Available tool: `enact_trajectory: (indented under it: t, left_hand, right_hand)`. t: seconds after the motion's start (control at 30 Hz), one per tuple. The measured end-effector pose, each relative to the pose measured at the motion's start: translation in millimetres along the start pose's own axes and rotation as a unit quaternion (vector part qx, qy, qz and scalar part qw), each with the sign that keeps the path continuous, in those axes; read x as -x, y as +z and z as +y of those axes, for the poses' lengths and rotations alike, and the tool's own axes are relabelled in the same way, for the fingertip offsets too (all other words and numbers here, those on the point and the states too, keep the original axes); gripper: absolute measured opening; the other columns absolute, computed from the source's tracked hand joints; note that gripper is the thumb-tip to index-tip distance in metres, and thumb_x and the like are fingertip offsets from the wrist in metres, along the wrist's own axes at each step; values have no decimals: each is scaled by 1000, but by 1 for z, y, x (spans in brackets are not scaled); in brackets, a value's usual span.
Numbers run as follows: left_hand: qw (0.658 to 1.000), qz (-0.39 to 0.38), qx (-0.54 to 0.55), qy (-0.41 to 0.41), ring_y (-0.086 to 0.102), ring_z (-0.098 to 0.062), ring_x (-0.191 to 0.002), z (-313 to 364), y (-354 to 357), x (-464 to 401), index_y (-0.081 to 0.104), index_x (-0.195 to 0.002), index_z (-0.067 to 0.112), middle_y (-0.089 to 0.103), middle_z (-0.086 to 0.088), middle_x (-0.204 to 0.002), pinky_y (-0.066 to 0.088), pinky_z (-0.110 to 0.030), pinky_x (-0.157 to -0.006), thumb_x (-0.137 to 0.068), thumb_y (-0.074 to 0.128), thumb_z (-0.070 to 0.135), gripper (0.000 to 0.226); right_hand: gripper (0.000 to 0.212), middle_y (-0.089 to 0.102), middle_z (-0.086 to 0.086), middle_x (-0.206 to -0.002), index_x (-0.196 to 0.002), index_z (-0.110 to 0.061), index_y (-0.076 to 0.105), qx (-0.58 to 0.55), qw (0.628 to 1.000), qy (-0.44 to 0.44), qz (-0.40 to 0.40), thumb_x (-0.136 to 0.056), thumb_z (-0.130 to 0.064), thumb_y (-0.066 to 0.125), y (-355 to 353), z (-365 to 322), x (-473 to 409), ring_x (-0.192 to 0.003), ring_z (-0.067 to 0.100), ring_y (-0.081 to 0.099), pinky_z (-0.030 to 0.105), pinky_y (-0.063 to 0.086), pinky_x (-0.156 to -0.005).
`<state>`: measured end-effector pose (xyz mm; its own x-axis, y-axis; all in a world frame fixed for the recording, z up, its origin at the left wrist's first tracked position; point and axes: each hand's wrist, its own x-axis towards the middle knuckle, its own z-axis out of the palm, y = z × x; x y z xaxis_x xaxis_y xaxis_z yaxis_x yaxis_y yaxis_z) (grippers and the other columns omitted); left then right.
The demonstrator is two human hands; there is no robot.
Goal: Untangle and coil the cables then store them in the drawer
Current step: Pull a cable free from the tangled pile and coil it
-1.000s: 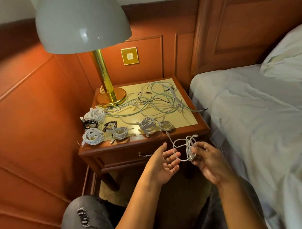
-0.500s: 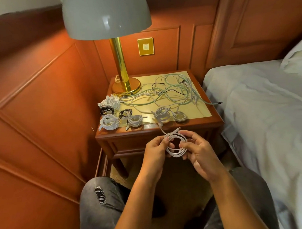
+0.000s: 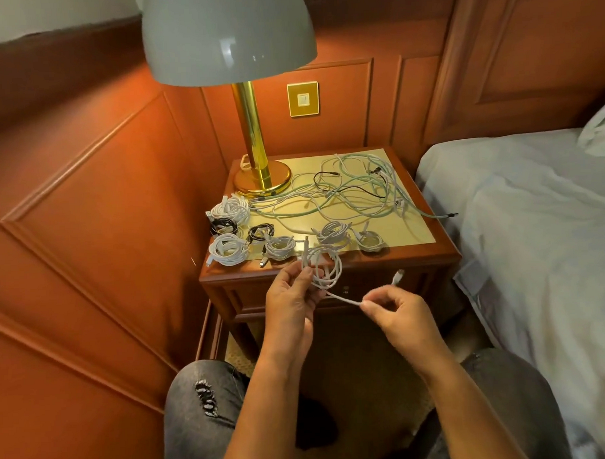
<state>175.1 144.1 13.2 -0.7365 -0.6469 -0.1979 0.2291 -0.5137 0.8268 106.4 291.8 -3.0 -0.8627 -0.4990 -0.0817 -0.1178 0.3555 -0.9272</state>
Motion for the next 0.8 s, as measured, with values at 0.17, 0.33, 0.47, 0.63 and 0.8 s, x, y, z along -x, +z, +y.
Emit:
enact_trajectory:
  t: [0.17,0.33,0.47,0.63,0.8]
  left_hand:
    - [999,-14,30,-8,68,-13,-67,5,3,-1,60,-103,8,72,-4,-76,53,-19,-59,-95,53,13,12]
    - [999,-38,-10,-25,66,-14,-67,4,5,-1,61,-101,5,69,-10,-80,52,-21,-55,-98,49,9,13]
    - [991,-20,-135,-2,58,-14,-72,4,1,-10,64,-91,10,62,-6,-80,50,-23,-58,-97,51,7,15]
    - [951,-23,-304,43,66,-21,-87,1,3,-11,71,-90,16,71,-4,-90,53,-35,-77,-98,53,19,20]
    - [946,-59,-310,-79,57,-15,-66,10,16,-8,69,-78,10,68,-4,-77,43,-27,-62,-102,38,42,50]
  right_hand:
    - [3,55,-12,-109,-90,-29,63,83,992,-36,-91,-92,-26,63,0,-4,-4,-102,5,51,21,39,-83]
    - [12,64,-18,-93,-93,-38,68,90,981,-48,-167,-92,-46,59,6,-12,-3,-96,0,54,36,44,-89]
    - [22,61,-15,-92,-84,-41,69,120,983,-83,-112,-97,-41,51,7,-12,-2,-100,1,49,39,40,-94]
    - [21,59,-19,-59,-96,-25,68,-142,987,-68,16,-101,-25,47,11,-34,0,-57,-5,53,13,41,-55]
    - [37,46,-15,-48,-87,-15,69,-148,988,-34,-12,-103,-33,40,13,-38,-9,-48,-1,42,21,33,-56]
